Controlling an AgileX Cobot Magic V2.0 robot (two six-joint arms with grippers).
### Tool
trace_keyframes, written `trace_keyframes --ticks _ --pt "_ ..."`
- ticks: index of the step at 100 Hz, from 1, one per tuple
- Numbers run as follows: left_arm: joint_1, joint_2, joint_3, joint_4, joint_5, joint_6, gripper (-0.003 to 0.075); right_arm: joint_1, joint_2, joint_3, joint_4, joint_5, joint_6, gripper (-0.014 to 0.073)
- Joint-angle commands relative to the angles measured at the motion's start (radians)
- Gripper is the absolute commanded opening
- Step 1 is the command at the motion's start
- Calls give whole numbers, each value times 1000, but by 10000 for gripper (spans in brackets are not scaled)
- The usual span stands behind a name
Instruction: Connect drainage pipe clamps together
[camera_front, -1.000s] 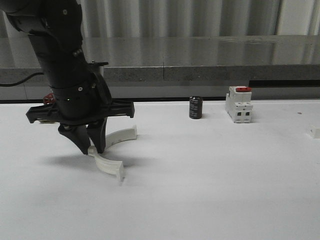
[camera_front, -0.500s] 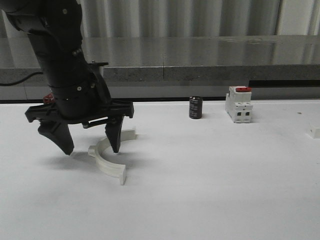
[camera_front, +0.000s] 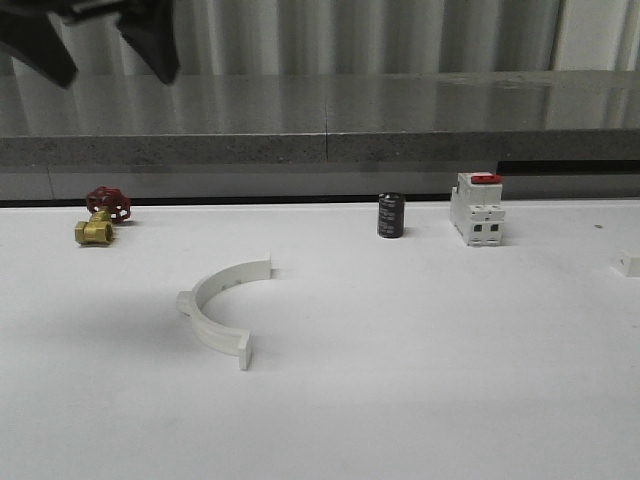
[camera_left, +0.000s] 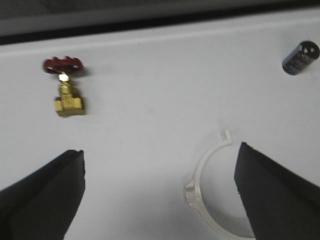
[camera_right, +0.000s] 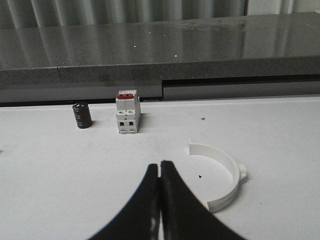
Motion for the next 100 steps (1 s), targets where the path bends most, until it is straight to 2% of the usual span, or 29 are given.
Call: trace_keyframes --ticks 1,13,27,47,71,83,100 --pt "55 -143 39 16 -90 30 597 -4 -17 -16 -6 -85 -4 -67" --pt "137 -279 145 12 -126 67 597 -4 -17 -16 -6 -94 -4 -67" --pt "210 -433 271 -59 -150 162 597 -4 -17 -16 -6 -91 -4 -67" --pt "221 -640 441 -144 -168 210 597 -4 -17 -16 -6 -91 -4 -67" --pt "221 -908 634 -145 -191 210 583 -4 -17 -50 51 -95 -4 -67" --pt "221 -1003 697 -142 -193 210 461 -4 -16 -113 64 -69 -4 -67" --pt "221 -1074 735 -142 -195 210 137 -4 62 -275 66 123 -4 -67"
